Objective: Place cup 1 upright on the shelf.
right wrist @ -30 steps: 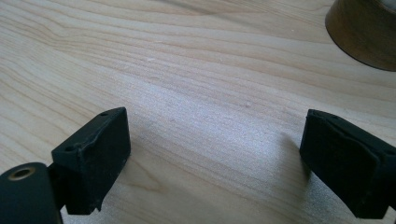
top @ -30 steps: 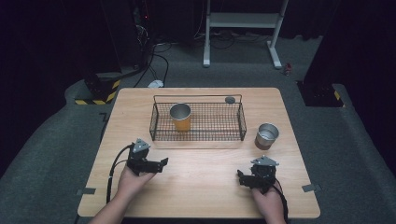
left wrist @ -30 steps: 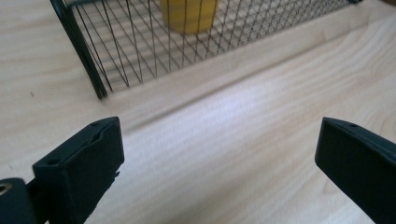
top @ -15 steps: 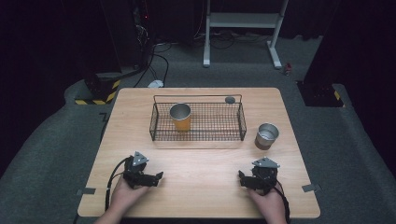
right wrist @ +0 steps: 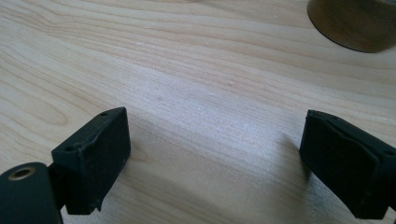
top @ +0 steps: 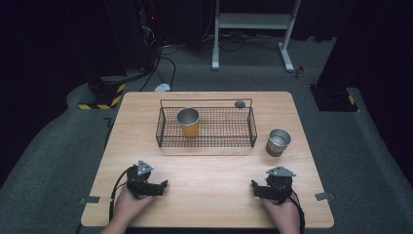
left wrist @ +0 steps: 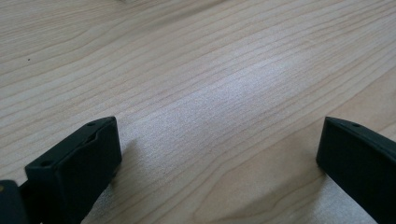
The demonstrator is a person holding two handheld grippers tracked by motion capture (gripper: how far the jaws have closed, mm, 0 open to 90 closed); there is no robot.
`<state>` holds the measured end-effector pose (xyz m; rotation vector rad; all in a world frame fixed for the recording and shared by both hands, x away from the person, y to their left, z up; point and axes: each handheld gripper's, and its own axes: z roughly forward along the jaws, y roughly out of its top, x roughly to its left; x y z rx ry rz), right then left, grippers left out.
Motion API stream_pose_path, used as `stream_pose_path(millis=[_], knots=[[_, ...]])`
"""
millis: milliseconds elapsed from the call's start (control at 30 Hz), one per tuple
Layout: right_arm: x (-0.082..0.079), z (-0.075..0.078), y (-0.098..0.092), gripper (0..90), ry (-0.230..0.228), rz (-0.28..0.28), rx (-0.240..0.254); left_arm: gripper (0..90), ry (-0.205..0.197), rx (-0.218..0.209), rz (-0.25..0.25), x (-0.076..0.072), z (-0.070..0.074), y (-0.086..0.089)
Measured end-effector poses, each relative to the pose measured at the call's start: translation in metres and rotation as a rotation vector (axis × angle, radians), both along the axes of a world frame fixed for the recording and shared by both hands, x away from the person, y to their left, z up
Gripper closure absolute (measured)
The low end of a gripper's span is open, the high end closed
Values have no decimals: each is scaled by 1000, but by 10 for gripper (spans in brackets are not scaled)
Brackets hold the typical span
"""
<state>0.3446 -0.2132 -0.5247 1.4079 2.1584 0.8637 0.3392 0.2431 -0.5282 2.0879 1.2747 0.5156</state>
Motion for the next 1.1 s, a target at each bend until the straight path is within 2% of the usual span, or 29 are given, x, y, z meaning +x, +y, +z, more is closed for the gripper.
stream_pose_path(millis=[100, 267, 667, 1100], knots=[[0, 1, -2, 93, 11, 2, -4, 2, 2, -3, -1, 0, 0, 0], [0, 4, -4, 94, -3, -3, -33, 2, -1, -2, -2, 0, 0, 0], [2, 14, -19, 93, -61, -18, -3, 2, 0, -5, 4, 1, 0, 0], [5, 21, -26, 93, -90, -37, 13, 3, -11, -11, 8, -2, -1, 2]])
